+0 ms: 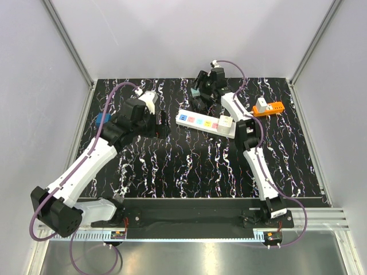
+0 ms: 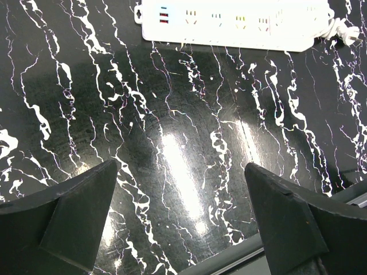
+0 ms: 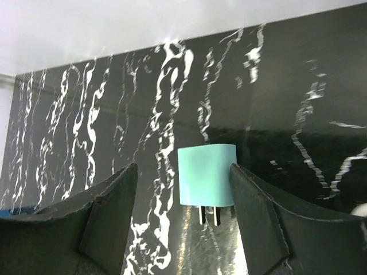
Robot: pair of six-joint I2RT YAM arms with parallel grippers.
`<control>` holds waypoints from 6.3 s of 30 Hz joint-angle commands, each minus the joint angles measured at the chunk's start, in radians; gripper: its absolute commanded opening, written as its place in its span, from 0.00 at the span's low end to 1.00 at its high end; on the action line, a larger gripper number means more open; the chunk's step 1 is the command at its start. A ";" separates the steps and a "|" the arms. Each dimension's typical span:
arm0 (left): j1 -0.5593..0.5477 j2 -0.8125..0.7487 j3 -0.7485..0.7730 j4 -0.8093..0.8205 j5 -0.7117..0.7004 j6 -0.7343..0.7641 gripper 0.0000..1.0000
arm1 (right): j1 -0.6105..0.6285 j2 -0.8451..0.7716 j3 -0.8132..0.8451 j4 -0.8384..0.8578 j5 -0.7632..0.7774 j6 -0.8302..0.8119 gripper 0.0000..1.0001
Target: Insert the plug
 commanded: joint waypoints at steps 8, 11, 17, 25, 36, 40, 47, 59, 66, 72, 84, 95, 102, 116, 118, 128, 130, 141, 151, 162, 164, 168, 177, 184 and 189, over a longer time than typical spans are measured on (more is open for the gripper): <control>0.011 -0.057 -0.007 0.054 -0.018 -0.009 0.99 | 0.070 0.017 0.034 0.002 -0.093 -0.039 0.70; 0.009 -0.053 -0.008 0.054 -0.019 -0.010 0.99 | 0.086 0.019 0.034 0.012 -0.081 -0.019 0.69; 0.011 -0.057 -0.010 0.052 -0.027 -0.009 0.99 | 0.104 0.034 0.032 0.058 -0.092 0.049 0.58; 0.011 -0.057 -0.014 0.056 -0.056 -0.006 0.99 | 0.126 0.028 0.023 0.088 -0.070 0.064 0.47; 0.014 -0.053 -0.013 0.057 -0.054 -0.004 0.99 | 0.113 -0.141 -0.182 0.183 0.115 0.027 0.59; 0.017 -0.051 -0.014 0.057 -0.058 -0.003 0.99 | 0.113 -0.095 -0.156 0.193 0.165 0.033 0.63; 0.022 -0.045 -0.014 0.059 -0.050 -0.006 0.99 | 0.113 -0.007 -0.077 0.221 0.185 0.095 0.71; 0.042 -0.027 -0.014 0.060 -0.036 -0.009 0.99 | 0.090 0.097 0.005 0.370 0.031 0.225 0.64; 0.043 -0.030 -0.010 0.060 -0.001 -0.012 0.99 | 0.090 0.120 0.034 0.390 -0.128 0.214 0.63; 0.045 -0.033 -0.011 0.060 0.007 -0.015 0.99 | 0.095 0.114 0.020 0.394 -0.234 0.225 0.56; 0.051 -0.028 -0.013 0.063 0.005 -0.015 0.99 | 0.144 0.103 0.052 0.359 -0.360 0.181 0.60; 0.058 -0.044 -0.020 0.074 -0.110 -0.001 0.99 | 0.175 -0.076 -0.049 0.272 -0.454 0.004 0.61; 0.077 -0.038 0.072 0.092 -0.220 0.007 0.99 | 0.159 -0.541 -0.360 0.140 -0.385 -0.109 0.73; 0.224 0.347 0.334 0.276 -0.070 0.017 0.96 | 0.135 -1.764 -1.436 0.136 -0.044 0.047 0.84; 0.235 0.439 0.413 0.283 -0.039 0.007 0.95 | 0.133 -1.864 -1.518 0.141 -0.064 0.096 0.85; 0.278 0.841 0.766 0.238 0.036 0.065 0.92 | 0.136 -2.285 -1.695 -0.107 0.132 0.000 0.95; 0.296 0.918 0.814 0.236 0.080 0.047 0.91 | 0.135 -2.310 -1.696 -0.107 0.145 0.015 0.95; 0.406 1.151 0.885 0.454 0.319 -0.215 0.77 | 0.133 -2.258 -1.656 -0.074 0.074 0.081 0.97; 0.420 1.424 1.115 0.609 0.475 -0.409 0.69 | 0.135 -2.230 -1.635 -0.050 0.060 0.083 1.00; 0.368 1.503 1.194 0.591 0.416 -0.343 0.69 | 0.135 -2.218 -1.633 -0.061 0.079 0.038 0.99; 0.358 1.500 1.193 0.535 0.398 -0.305 0.67 | 0.135 -2.219 -1.632 -0.060 0.076 0.038 1.00; 0.344 1.460 1.169 0.415 0.341 -0.242 0.61 | 0.135 -2.234 -1.635 -0.060 0.069 0.044 1.00; 0.275 1.368 1.127 0.246 0.199 -0.006 0.59 | 0.135 -2.276 -1.644 -0.075 0.068 0.063 1.00; 0.246 1.335 1.101 0.181 0.125 0.095 0.61 | 0.136 -2.305 -1.649 -0.095 0.063 0.075 1.00; 0.220 1.305 1.061 0.157 0.078 0.155 0.61 | 0.135 -2.325 -1.647 -0.112 0.076 0.073 1.00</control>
